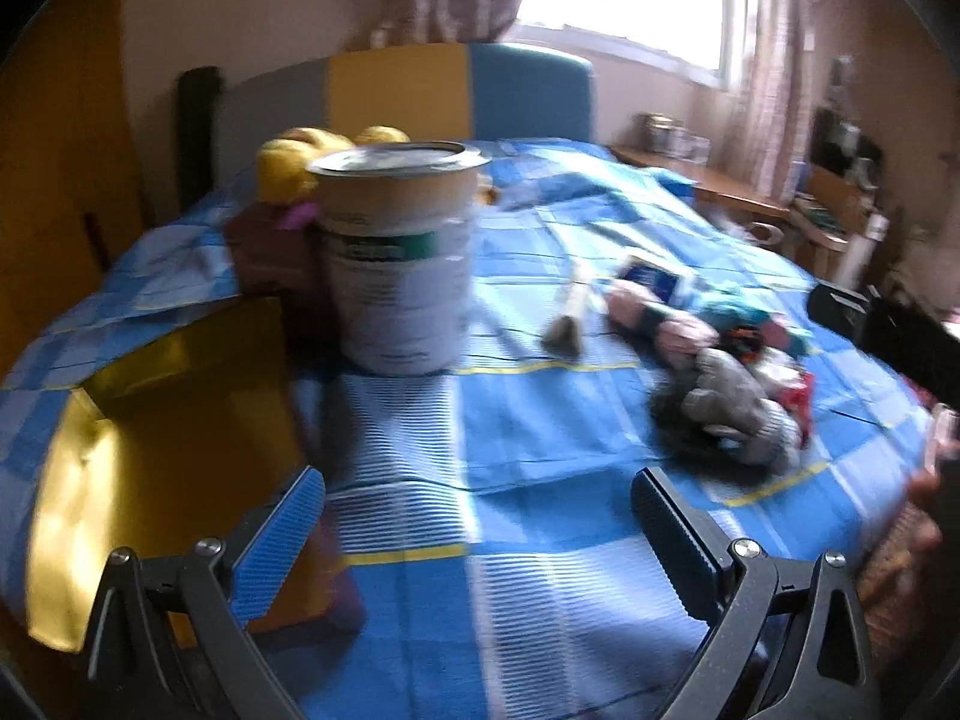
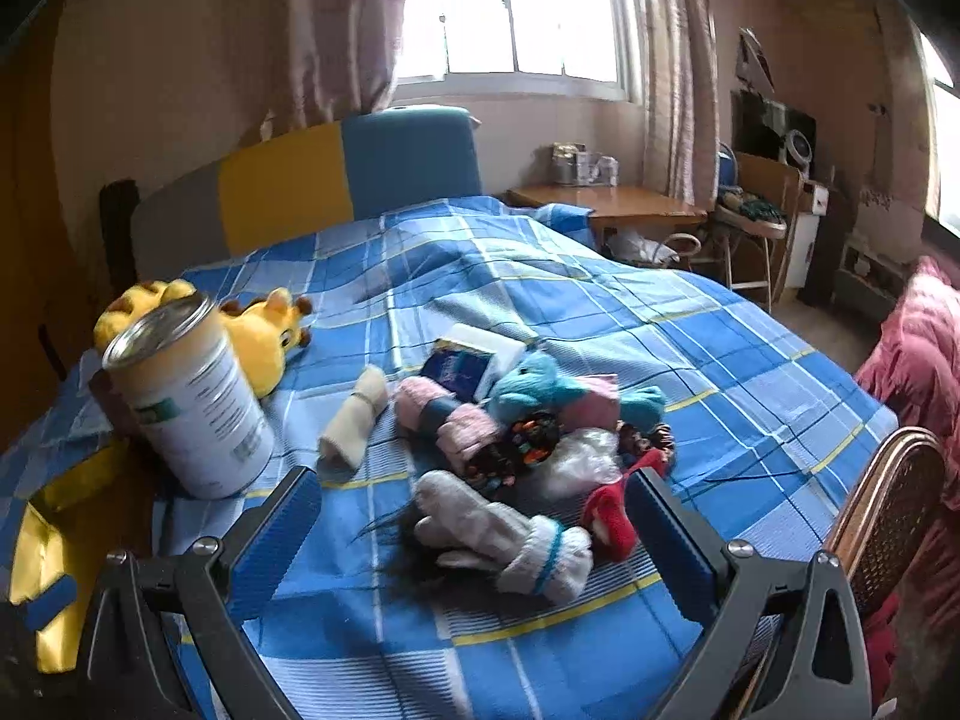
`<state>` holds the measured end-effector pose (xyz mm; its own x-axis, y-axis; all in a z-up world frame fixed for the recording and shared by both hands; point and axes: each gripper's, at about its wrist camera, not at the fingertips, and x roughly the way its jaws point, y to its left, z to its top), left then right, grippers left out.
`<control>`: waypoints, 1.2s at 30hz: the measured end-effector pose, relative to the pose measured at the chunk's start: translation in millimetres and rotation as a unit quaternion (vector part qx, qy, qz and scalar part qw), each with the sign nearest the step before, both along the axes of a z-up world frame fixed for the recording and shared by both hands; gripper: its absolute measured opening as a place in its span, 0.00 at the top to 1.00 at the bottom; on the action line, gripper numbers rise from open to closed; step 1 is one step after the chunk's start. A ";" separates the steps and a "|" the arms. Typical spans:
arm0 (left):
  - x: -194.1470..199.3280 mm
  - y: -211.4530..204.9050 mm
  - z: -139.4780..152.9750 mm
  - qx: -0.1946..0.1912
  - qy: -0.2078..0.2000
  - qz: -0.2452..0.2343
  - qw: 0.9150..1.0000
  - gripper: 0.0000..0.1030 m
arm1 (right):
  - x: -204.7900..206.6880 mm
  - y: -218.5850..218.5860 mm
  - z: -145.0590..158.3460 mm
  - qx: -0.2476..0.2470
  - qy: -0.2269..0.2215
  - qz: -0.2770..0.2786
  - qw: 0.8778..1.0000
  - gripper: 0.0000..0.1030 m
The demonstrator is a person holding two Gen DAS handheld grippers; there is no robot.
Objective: Organize soft objects
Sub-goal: 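Reach the left gripper to the grey knit glove and close on its cuff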
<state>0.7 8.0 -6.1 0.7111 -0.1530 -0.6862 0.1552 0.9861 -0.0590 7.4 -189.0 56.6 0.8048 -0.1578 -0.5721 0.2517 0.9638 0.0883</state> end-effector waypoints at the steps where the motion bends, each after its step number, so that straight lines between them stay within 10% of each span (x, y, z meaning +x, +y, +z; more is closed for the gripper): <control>1: 2.2 -2.0 -1.6 -0.009 0.010 -0.013 1.000 0.00 | 1.3 -9.2 1.3 0.006 0.000 -0.008 1.000 0.00; 14: 30.8 -47.9 -23.2 -0.058 0.112 -0.123 0.984 0.10 | 14.9 -102.5 -0.6 0.076 0.002 -0.089 0.993 0.00; 23: 43.7 -106.1 -10.7 -0.065 0.089 -0.242 0.964 0.31 | 15.3 -133.0 -22.1 0.147 -0.011 -0.094 0.985 0.00; 29: 31.9 -154.9 -3.0 0.032 -0.006 -0.406 0.913 0.34 | 7.8 -152.5 -26.0 0.190 -0.037 -0.114 0.975 0.00; 36: 37.5 -193.7 -20.8 0.163 -0.048 -0.529 0.832 0.33 | 9.8 -156.0 -30.4 0.210 -0.032 -0.101 0.972 0.00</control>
<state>38.3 -185.7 -27.0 0.3509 -0.5446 -0.7617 0.9344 0.2569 0.2468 17.2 -345.0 26.3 0.8181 -0.0801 -0.5694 0.4136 0.7699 0.4860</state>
